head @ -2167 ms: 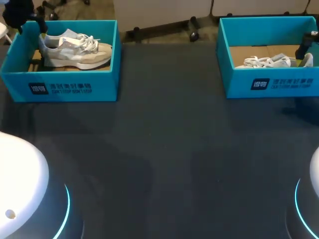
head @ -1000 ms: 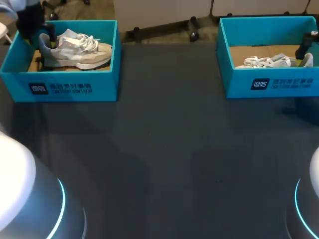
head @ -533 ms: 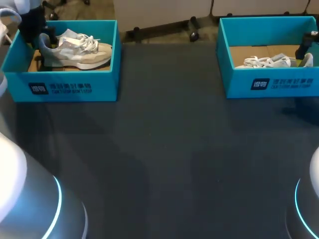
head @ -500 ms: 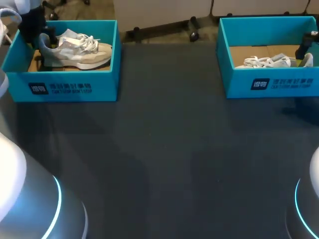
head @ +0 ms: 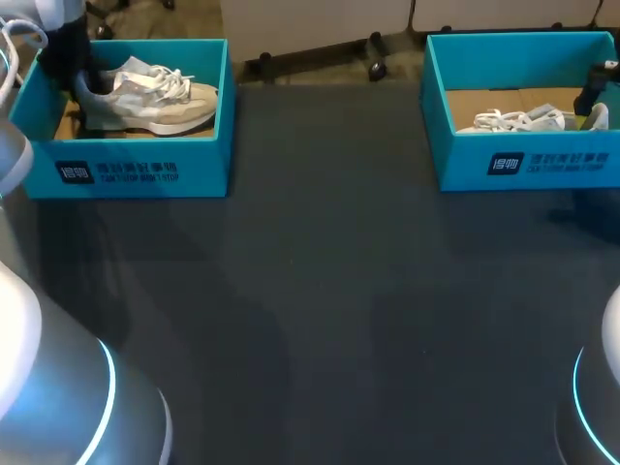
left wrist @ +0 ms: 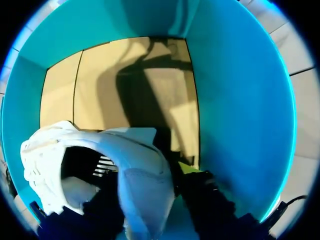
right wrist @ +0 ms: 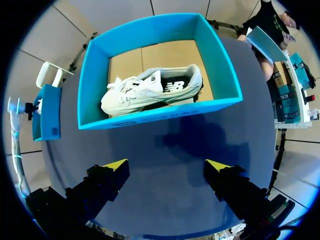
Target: Take the shoe out of the shoebox, open the shoe tongue, remove and reinsert the insole, then place the shoe into the shoebox
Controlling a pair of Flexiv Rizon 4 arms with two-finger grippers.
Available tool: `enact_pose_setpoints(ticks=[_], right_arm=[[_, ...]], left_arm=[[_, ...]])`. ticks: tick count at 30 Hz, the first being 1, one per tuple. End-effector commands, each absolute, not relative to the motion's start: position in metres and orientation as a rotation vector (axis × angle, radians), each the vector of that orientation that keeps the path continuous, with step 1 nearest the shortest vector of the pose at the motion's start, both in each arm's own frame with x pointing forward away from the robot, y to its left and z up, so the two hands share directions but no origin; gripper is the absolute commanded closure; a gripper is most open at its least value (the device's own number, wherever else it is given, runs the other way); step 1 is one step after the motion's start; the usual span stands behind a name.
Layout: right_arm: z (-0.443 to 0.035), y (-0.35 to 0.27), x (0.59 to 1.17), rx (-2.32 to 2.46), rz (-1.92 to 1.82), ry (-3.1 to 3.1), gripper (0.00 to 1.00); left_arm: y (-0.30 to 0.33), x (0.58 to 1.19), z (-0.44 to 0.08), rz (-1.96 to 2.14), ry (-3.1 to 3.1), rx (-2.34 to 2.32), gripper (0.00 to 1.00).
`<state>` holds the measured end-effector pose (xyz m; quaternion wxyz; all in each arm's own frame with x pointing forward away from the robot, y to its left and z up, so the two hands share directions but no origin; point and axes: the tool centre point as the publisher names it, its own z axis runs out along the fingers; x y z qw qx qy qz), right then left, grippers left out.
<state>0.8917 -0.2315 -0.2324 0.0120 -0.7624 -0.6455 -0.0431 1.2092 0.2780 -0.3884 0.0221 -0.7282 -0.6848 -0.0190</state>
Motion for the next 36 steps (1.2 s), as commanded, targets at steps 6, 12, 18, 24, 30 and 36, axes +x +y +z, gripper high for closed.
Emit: enact_pose_setpoints(ticks=[6, 12, 18, 24, 30, 36], right_arm=[[-0.233, -0.231, 0.892, -2.378, -0.134, -2.012, 0.00], [-0.233, -0.231, 0.892, -2.378, -0.134, -2.012, 0.00], [-0.233, -0.231, 0.892, -2.378, -0.134, -2.012, 0.00], [-0.233, -0.231, 0.892, -2.378, -0.134, -2.012, 0.00], [-0.233, -0.231, 0.892, -2.378, -0.134, -2.012, 0.00], [-0.233, -0.231, 0.892, -2.378, -0.134, -2.012, 0.00]], left_arm=[[0.284, 1.209, -0.383, -0.001, -2.096, -2.246, 1.00], [0.289, 1.208, -0.369, -0.013, -2.111, -2.256, 1.00], [0.295, 1.208, -0.354, -0.033, -2.143, -2.243, 1.00], [0.303, 1.203, -0.335, -0.009, -2.188, -2.211, 1.00], [0.305, 1.194, -0.302, -0.070, -2.209, -2.217, 1.00], [0.308, 1.184, -0.264, -0.132, -2.224, -2.194, 1.00]])
